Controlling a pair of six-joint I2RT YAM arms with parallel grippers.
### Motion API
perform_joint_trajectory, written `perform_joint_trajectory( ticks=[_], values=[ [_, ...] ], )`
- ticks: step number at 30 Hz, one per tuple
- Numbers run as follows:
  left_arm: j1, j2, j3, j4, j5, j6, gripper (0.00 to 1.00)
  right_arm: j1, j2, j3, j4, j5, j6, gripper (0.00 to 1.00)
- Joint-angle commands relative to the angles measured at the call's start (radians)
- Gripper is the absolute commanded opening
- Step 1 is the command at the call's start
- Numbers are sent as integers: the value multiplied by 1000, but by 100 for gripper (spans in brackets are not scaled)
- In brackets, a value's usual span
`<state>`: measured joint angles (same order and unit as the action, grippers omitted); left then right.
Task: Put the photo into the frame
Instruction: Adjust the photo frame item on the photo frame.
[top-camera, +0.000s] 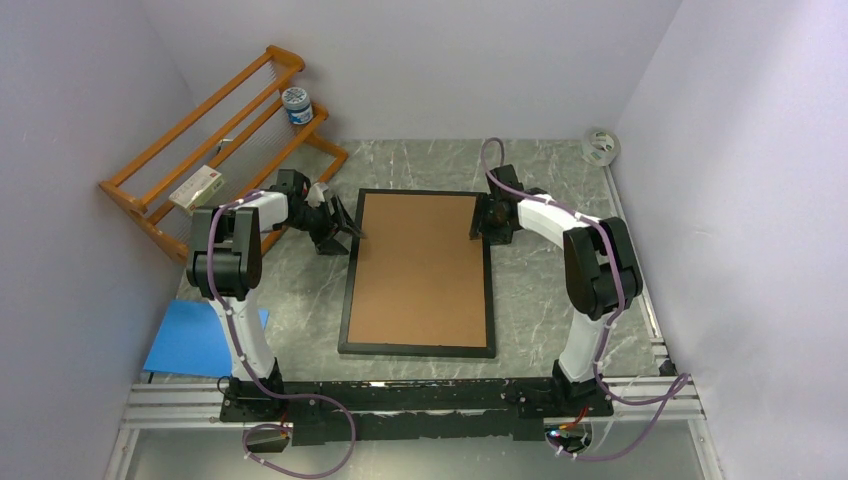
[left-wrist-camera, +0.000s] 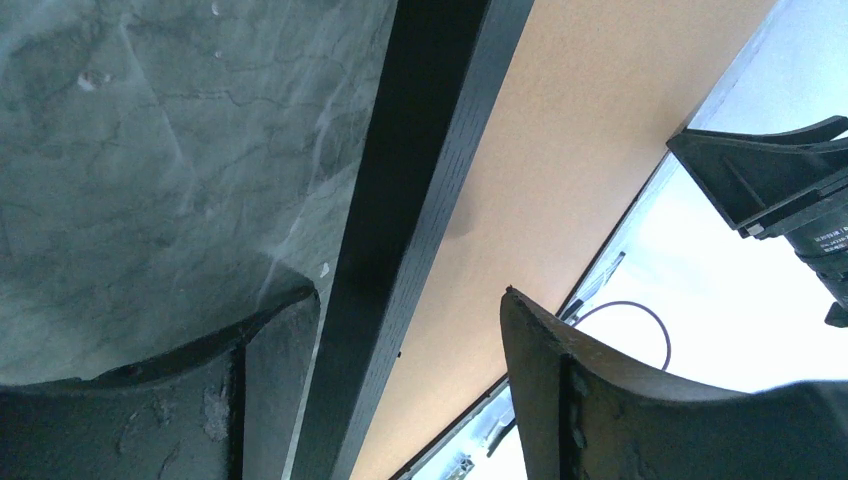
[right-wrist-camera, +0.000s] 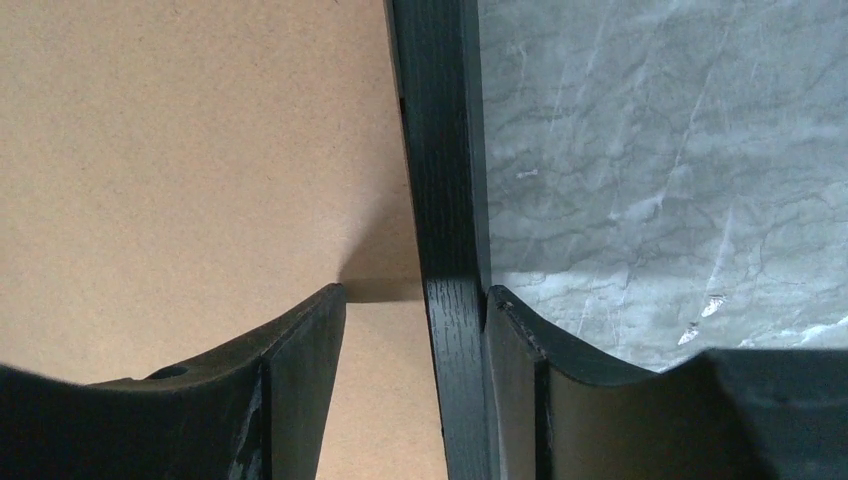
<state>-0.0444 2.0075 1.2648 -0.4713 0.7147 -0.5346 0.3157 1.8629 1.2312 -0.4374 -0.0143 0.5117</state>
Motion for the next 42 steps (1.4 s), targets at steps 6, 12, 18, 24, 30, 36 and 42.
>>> perform_joint_trajectory(
  ticks=[6,12,18,24,30,36,42],
  values=[
    [-3,32,29,6,-70,57,73,-49,5,91,21,30,79,60],
    [-3,35,113,19,-152,78,75,-93,74,184,30,65,66,59],
    [-4,89,171,39,-147,76,75,-110,177,285,23,56,3,51],
    [-4,142,217,47,-116,68,75,-112,247,341,6,37,-12,48],
    [-9,183,242,36,-59,73,70,-112,283,349,-1,-90,-63,47],
    [-35,214,272,21,-16,95,66,-110,278,290,57,-275,-132,49],
    [-46,224,280,31,15,86,65,-108,264,233,122,-407,-149,50]
  ],
)
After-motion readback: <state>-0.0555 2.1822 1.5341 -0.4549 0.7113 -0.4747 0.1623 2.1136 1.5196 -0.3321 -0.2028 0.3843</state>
